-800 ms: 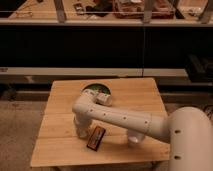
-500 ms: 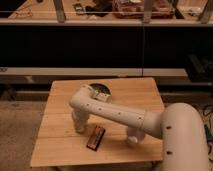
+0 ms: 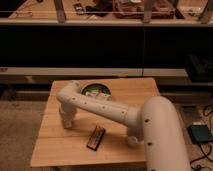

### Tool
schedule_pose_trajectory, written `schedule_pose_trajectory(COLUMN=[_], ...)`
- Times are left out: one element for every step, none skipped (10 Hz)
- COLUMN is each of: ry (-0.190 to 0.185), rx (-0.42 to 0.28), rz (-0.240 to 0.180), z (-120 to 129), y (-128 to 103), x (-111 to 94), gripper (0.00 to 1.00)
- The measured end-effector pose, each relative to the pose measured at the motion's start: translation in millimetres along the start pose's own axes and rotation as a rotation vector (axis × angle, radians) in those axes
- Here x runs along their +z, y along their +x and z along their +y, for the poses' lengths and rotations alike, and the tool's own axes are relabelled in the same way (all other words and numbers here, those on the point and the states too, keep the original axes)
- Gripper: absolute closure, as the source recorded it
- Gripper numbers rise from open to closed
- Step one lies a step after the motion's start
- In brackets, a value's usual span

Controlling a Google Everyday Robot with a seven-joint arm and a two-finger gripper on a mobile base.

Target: Wipe the white sponge on the table

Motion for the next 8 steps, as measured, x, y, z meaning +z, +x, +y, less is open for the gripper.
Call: schedule_pose_trajectory(ry=[0.006, 0.010, 0.013, 0.021, 0.029, 0.038, 0.041, 0.040], rx=[-0.042, -0.094, -0.173, -0.219, -0.244, -0.270, -0.288, -0.299], rz=[-0.011, -0.028, -0.060, -0.079, -0.089, -0.096, -0.096, -0.098], z=[-15.6, -34.0, -61.5, -76.7, -84.7, -91.6, -92.0, -90.1], y=[-1.1, -5.2, -15.5, -23.7, -29.4, -36.7, -44.8, -52.1], x=[3.8, 9.4, 19.8, 25.9, 27.8, 27.7, 23.4, 20.7], gripper=[1.00, 1.00, 1.00, 1.00, 1.00, 1.00, 1.00, 1.00])
